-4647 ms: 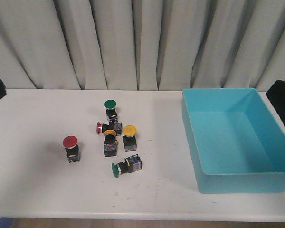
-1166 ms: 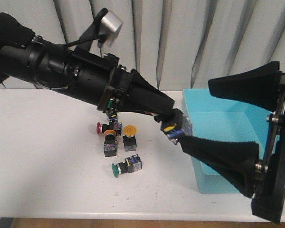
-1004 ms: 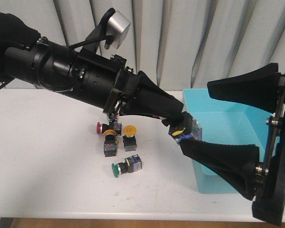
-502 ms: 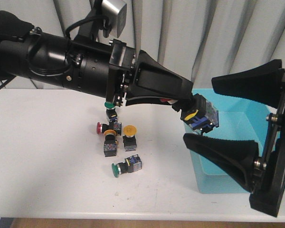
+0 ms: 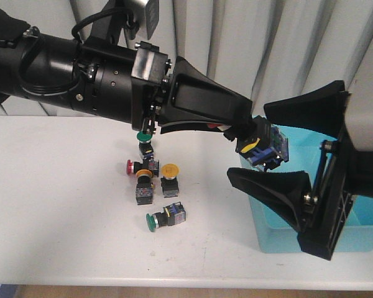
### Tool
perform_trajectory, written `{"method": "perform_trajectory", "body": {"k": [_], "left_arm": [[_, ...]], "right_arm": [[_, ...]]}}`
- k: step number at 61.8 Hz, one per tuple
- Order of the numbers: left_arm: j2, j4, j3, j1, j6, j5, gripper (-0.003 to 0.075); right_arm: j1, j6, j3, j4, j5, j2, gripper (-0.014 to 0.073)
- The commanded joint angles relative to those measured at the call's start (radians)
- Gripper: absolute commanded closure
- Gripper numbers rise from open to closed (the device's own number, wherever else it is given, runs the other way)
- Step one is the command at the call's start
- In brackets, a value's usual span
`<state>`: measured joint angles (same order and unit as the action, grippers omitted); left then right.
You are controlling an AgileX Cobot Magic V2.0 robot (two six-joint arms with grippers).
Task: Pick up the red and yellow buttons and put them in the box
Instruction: 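Grasp the red button with the right gripper and open the left gripper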
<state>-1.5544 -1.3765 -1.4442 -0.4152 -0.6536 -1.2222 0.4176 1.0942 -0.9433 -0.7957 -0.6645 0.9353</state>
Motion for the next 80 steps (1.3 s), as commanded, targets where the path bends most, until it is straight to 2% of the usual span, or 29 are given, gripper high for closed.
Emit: {"method": "perform_trajectory", "body": {"k": [1, 11, 17, 27, 31, 37, 48, 70, 80], "left_arm": [[0.048, -0.094, -0.033, -0.006, 0.003, -0.019, 0.0728], [0.048, -0.093, -0.033, -0.006, 0.002, -0.019, 0.0728], [0.048, -0.093, -0.033, -0.006, 0.001, -0.019, 0.0728], [0.048, -0.093, -0.033, -0.006, 0.001, -0.018, 0.0728], [0.048, -0.090, -0.033, -0.006, 0.001, -0.018, 0.0727], [0.048, -0.087, -0.033, -0.006, 0.001, -0.008, 0.0717], [0.047, -0.076, -0.033, -0.006, 0.001, 0.022, 0.0633], [0.046, -0.027, -0.033, -0.006, 0.004, 0.069, 0.0261], [0.046, -0.027, -0.033, -0.006, 0.004, 0.071, 0.0194]], "right_arm": [[0.000, 0.008, -0.033, -0.044, 0.052, -0.009, 0.0003], [0.000, 0.004, -0.033, -0.039, 0.051, -0.009, 0.0057], [0.000, 0.004, -0.033, -0.032, 0.053, -0.009, 0.0151], [0.000, 0.004, -0.033, -0.032, 0.056, -0.009, 0.0374], [0.000, 0.005, -0.033, -0.032, 0.060, -0.009, 0.0491], [0.000, 0.005, -0.033, -0.032, 0.062, -0.009, 0.0611], [0.000, 0.005, -0.033, -0.032, 0.062, -0.009, 0.0603], [0.000, 0.005, -0.033, -0.034, 0.058, -0.009, 0.0604], [0.000, 0.005, -0.033, -0.025, 0.077, -0.009, 0.0602]]}}
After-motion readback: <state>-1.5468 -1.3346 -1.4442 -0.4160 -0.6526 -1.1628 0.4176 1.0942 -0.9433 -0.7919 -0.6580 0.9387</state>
